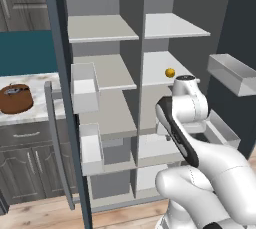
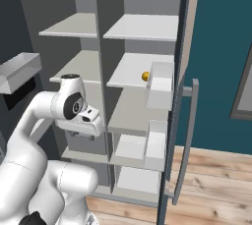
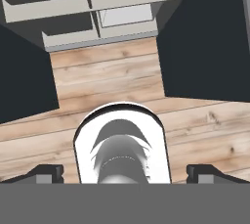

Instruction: Retrieve a lemon from the fridge and place it on the cutting board with the fish.

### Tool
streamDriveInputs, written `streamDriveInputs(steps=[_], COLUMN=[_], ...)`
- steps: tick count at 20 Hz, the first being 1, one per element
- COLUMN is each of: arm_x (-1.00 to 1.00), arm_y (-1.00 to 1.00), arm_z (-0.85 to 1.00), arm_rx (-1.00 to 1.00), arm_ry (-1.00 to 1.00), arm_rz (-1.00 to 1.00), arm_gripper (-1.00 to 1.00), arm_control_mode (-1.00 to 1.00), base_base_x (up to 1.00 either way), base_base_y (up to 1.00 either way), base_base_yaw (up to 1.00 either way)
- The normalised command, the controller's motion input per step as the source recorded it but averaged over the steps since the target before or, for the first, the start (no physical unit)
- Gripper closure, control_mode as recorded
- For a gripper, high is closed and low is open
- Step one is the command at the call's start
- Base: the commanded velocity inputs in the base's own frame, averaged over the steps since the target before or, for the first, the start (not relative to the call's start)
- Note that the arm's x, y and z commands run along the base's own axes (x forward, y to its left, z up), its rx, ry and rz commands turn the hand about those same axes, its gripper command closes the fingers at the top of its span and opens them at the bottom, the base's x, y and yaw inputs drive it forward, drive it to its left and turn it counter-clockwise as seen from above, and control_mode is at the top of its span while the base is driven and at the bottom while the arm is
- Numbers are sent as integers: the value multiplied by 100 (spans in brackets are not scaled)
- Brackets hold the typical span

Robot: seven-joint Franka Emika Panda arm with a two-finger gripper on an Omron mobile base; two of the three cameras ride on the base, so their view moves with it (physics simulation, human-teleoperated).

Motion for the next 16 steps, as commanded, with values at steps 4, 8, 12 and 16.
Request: streamDriveInputs(steps=[4,8,12,16], arm_x=[0,0,0,0], arm_y=[1,0,0,0], arm_z=[-2,-3,0,0], arm_rx=[0,0,0,0], arm_ry=[-2,-2,0,0], arm_rz=[-2,-3,0,0], arm_gripper=[-100,-100,-100,-100], arm_control_mode=[-100,100,100,100], base_base_x=[0,0,3,15], base_base_y=[0,8,26,24], base_base_yaw=[0,-21,-42,-28])
